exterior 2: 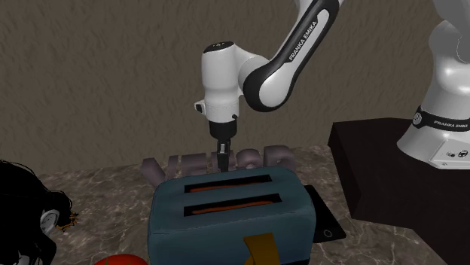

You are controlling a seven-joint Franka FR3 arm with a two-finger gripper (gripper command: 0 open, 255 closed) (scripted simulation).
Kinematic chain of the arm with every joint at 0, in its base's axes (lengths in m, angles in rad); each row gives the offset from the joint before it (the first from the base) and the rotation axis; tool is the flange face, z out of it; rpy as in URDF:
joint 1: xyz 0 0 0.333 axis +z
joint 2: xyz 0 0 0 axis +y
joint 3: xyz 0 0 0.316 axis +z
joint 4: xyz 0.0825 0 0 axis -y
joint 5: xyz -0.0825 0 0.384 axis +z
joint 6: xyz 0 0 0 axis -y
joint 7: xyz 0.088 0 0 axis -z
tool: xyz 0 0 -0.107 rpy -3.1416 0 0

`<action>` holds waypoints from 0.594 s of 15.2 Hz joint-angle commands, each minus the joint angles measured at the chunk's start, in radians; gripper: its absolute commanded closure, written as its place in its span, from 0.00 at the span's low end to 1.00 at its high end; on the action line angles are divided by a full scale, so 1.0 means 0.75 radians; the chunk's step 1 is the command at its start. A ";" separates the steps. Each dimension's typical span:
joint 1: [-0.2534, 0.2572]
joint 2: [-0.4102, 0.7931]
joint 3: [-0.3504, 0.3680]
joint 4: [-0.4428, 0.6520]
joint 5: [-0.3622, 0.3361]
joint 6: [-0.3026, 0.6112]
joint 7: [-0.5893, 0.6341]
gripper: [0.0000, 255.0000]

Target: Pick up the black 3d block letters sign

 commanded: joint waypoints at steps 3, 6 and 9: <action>-0.004 -0.055 0.008 -0.013 0.008 -0.039 -0.004 1.00; -0.009 -0.097 0.015 -0.022 0.015 -0.072 -0.009 1.00; -0.013 -0.137 0.021 -0.028 0.022 -0.106 -0.014 1.00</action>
